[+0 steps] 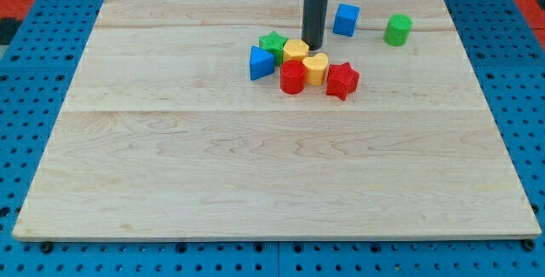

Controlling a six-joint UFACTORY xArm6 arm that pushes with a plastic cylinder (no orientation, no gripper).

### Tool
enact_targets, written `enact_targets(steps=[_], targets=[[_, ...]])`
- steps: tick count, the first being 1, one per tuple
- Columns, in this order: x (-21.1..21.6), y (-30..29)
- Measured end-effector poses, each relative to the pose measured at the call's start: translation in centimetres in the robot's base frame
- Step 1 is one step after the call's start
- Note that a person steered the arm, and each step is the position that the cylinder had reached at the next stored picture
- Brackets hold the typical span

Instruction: Slide the blue cube to the left of the green circle

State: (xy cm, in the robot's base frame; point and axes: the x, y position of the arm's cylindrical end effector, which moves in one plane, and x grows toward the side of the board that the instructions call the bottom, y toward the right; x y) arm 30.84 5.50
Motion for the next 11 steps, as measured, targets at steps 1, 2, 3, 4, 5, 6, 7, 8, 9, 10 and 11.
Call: enact_targets(steps=[1, 2, 3, 4, 5, 6, 7, 8, 9, 10, 11], targets=[[-4.5, -0.3], [-6.6, -0.4], [-7.1, 2.2], [-7.1, 6.1], [-7.1, 6.8], [-7.1, 7.0], [-7.1, 7.6], [-7.1, 7.8], [-6.8, 7.8], [-5.7, 7.8], [-5.5, 8.2]])
